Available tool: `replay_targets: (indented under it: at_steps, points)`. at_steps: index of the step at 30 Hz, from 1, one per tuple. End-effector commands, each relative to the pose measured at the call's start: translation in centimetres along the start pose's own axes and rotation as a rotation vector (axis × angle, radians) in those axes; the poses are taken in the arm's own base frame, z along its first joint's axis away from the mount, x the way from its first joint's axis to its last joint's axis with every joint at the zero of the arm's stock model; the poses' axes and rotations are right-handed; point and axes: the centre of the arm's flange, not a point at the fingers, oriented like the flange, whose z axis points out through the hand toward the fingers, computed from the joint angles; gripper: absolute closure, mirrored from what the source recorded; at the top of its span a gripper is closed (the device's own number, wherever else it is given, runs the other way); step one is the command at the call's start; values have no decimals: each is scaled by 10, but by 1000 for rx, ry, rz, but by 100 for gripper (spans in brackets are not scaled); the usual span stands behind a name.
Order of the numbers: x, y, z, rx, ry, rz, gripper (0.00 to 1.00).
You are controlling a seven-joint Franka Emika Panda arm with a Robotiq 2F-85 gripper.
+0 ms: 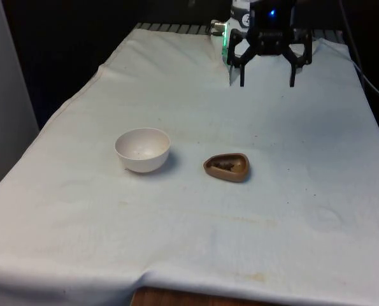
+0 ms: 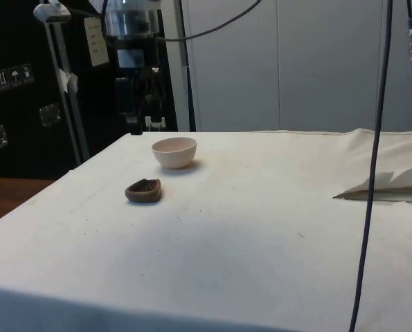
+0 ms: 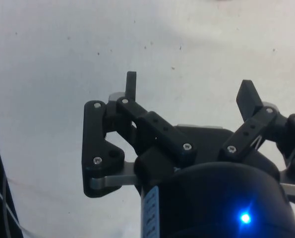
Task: Pour the coffee beans from the cup into the bowl.
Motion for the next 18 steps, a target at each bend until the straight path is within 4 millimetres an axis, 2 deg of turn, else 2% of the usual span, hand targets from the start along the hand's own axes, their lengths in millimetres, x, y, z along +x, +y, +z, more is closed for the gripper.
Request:
replay_targets:
  at_steps: [1, 7, 8, 18]
  points:
    - [0, -2, 3, -9, 13, 1, 0]
    - [1, -7, 21, -15, 38, -10, 0]
    - [1, -6, 18, -6, 25, -12, 0]
    - [10, -14, 52, -23, 72, -34, 0]
